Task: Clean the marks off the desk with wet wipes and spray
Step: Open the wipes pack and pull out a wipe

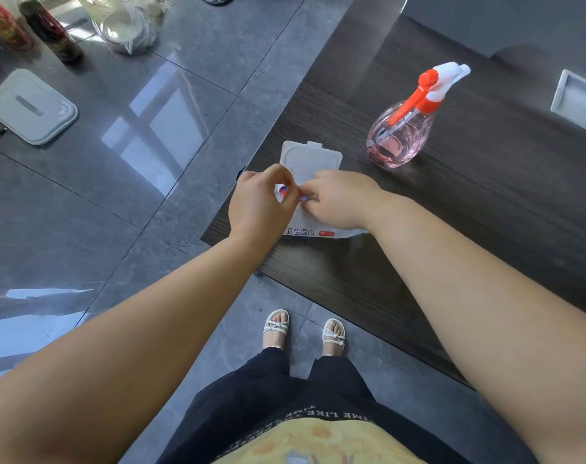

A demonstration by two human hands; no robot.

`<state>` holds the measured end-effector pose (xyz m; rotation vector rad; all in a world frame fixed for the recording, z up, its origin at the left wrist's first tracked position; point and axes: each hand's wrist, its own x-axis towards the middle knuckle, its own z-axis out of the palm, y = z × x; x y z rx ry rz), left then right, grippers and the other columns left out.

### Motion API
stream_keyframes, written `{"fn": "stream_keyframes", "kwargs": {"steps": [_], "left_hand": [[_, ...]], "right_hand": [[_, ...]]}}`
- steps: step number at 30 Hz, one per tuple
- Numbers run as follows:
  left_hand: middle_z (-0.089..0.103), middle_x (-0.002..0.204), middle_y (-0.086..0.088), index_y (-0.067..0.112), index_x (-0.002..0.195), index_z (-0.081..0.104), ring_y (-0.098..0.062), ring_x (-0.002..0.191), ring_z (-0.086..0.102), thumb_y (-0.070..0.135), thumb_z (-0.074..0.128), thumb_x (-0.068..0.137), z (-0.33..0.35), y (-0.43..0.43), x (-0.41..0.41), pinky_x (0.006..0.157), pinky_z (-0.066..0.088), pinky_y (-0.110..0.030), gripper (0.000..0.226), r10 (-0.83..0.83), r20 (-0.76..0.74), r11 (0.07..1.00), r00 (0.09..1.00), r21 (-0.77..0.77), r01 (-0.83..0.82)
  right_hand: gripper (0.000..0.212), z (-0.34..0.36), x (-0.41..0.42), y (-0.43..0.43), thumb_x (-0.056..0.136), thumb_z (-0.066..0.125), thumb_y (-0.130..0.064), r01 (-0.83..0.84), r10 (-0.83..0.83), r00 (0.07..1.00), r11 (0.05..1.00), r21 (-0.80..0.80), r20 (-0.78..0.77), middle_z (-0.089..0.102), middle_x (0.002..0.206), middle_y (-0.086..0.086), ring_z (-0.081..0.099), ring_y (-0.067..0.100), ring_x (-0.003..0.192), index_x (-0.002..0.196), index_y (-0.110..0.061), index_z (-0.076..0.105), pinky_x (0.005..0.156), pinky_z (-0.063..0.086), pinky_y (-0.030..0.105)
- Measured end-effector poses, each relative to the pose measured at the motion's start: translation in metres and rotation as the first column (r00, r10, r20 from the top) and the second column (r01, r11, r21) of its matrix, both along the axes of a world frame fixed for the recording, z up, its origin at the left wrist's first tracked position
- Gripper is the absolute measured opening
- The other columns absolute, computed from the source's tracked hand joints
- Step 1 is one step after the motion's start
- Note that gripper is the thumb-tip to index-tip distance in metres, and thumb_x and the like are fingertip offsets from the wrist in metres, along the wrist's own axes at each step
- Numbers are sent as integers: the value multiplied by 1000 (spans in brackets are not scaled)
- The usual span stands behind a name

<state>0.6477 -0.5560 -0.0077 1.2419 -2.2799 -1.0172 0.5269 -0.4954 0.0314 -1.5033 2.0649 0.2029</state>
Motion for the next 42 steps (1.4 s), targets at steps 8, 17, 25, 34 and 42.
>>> {"fn": "stream_keyframes", "kwargs": {"steps": [8, 17, 25, 34, 42], "left_hand": [[64, 83, -10, 11, 87, 63, -28, 96, 52, 25, 55, 88, -7, -3, -4, 65, 41, -34, 16, 21, 116, 986, 993, -166, -2], [65, 100, -2, 27, 102, 69, -34, 89, 60, 50, 38, 82, -39, -1, 14, 77, 47, -39, 44, -377, 482, 708, 791, -401, 581], [52, 117, -14, 4, 103, 56, -27, 107, 53, 32, 66, 81, -28, -4, 38, 81, 51, -36, 37, -201, -24, 979, 979, -51, 200], [19, 156, -3, 31, 146, 25, -35, 142, 16, 50, 39, 93, -45, -1, 41, 115, 11, -47, 58, -431, 575, 744, 695, -210, 635], [3, 158, 1, 30, 148, 13, -29, 145, 1, 52, 30, 95, -32, -11, -4, 116, 1, -48, 60, -359, 584, 834, 728, -150, 532]], "right_hand": [[30, -3, -13, 9, 90, 55, -41, 343, -341, 937, 865, -367, 74, 64, 113, 2, 59, 22, 101, 114, -23, 59, 77, 51, 37], [37, -7, -29, 23, 95, 43, -48, 615, -491, 734, 774, -152, 468, 58, 129, -2, 48, 17, 123, 124, -30, 56, 102, 38, 32], [32, -10, -8, 30, 95, 42, -49, 127, -133, 990, 986, -108, -47, 62, 120, 0, 57, 20, 106, 119, -34, 57, 78, 51, 36], [40, -20, 2, 34, 97, 37, -45, 101, -100, 990, 995, 9, -103, 56, 128, 3, 55, 23, 110, 137, -37, 41, 78, 45, 34], [23, -17, -15, 47, 87, 65, -29, 840, -631, 327, 535, 89, 703, 63, 116, 5, 61, 24, 106, 109, -25, 64, 82, 50, 32]]}}
